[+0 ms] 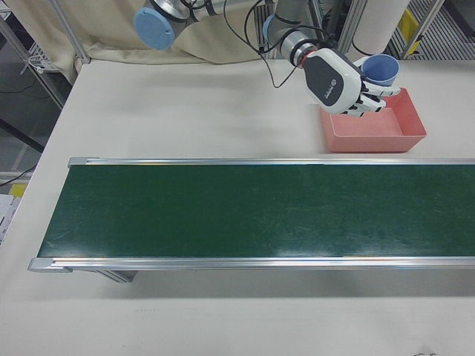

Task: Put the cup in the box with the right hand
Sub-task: 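Lift the cup with the right hand and carry it toward the pink tray, then lower the cup into the pink tray and open the right hand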

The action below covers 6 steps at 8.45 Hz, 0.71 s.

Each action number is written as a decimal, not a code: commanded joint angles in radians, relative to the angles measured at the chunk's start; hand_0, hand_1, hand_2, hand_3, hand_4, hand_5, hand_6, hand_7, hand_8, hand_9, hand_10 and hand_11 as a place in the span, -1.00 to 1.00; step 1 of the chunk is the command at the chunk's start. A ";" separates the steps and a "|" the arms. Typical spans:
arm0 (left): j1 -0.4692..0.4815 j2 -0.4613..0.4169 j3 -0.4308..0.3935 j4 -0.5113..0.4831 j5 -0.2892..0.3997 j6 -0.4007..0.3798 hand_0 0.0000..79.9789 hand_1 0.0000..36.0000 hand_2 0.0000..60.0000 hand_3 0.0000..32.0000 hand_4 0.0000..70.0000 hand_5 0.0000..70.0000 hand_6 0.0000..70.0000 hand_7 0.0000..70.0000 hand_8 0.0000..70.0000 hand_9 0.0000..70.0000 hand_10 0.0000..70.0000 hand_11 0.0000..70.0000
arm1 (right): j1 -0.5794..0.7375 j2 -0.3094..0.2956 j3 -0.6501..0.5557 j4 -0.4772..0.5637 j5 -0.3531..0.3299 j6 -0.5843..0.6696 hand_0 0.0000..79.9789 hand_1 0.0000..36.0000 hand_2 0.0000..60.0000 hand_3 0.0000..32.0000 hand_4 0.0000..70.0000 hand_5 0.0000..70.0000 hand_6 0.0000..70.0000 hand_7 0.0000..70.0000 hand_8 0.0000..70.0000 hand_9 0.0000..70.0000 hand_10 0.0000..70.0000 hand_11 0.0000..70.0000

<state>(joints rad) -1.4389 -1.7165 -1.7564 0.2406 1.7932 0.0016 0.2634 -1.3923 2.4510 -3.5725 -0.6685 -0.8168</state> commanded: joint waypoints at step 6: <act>0.000 0.000 0.000 0.000 0.000 0.000 -1.00 -1.00 -1.00 -1.00 -1.00 -1.00 -1.00 -1.00 -1.00 -1.00 -1.00 -1.00 | -0.296 0.062 -0.147 0.293 0.066 -0.285 0.57 -0.12 -1.00 -1.00 -0.70 -0.81 -0.93 -0.87 -0.89 -0.79 -1.00 -1.00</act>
<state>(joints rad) -1.4389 -1.7172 -1.7564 0.2406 1.7932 0.0015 -0.0174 -1.3309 2.3186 -3.3084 -0.6017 -1.0967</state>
